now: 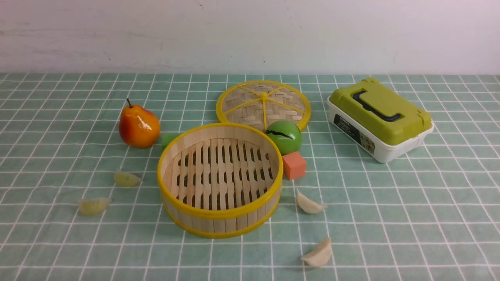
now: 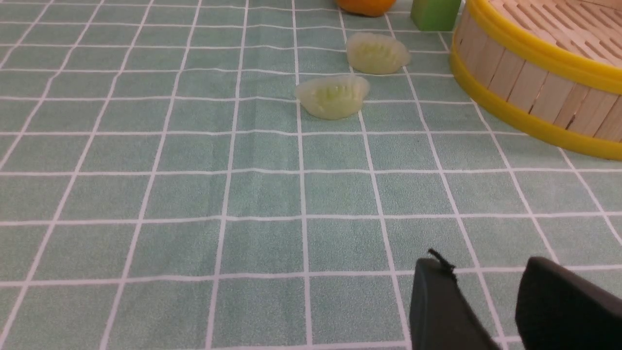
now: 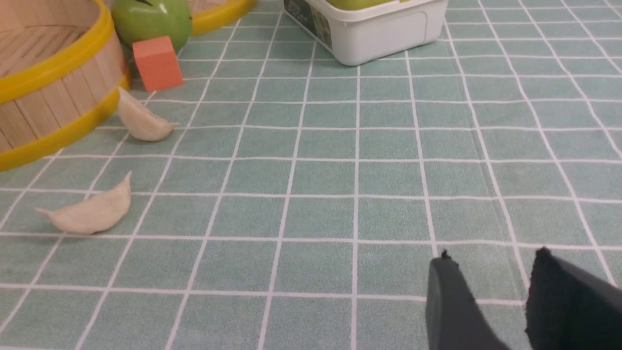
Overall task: Put the dumplings into the steamer on the table with the blue tablecloth.
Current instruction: 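Reach for and grasp a dumpling on the table with the left gripper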
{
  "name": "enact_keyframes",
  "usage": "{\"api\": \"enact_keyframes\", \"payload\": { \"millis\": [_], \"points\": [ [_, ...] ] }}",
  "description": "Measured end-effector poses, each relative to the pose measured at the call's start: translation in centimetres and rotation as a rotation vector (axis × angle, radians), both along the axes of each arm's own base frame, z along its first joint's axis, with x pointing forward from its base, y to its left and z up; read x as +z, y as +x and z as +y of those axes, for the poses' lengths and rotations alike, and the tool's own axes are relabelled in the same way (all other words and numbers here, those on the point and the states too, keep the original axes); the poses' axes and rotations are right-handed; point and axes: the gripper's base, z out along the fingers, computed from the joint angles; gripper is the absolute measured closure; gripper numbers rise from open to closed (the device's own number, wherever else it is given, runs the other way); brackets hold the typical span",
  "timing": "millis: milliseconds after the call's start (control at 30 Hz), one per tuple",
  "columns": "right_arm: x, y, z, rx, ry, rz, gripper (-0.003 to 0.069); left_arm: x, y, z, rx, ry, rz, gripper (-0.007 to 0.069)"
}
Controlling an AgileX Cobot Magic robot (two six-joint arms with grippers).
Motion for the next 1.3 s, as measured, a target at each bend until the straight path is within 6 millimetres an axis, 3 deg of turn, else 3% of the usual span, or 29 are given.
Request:
{"api": "enact_keyframes", "payload": {
  "millis": [300,600,700,833,1000,1200,1300],
  "points": [
    [0.0,0.0,0.0,0.0,0.0,0.0,0.0419,0.1,0.0,0.0,0.0,0.008,-0.014,0.0387],
    [0.1,0.0,-0.2,-0.005,-0.044,-0.017,0.0419,1.0,0.3,-0.1,-0.007,-0.002,-0.113,0.0387],
    [0.6,0.3,-0.2,-0.013,-0.055,-0.097,0.0419,1.7,0.4,-0.1,-0.012,-0.009,-0.192,0.0387],
    [2.0,0.5,-0.3,-0.026,-0.049,-0.257,0.0419,2.7,0.5,-0.2,-0.019,-0.021,-0.306,0.0387],
    [5.0,0.1,-0.5,-0.052,-0.014,-0.586,0.0419,5.3,0.1,-0.4,-0.038,-0.05,-0.595,0.0387],
    [6.9,-0.7,-0.6,-0.049,0.177,-0.804,0.0419,7.7,-0.9,-0.4,-0.061,-0.118,-0.872,0.0387],
    [7.2,-0.9,-0.6,-0.028,0.328,-0.829,0.0419,9.0,-1.9,-0.4,-0.112,-0.306,-1.036,0.0387]
  ]
}}
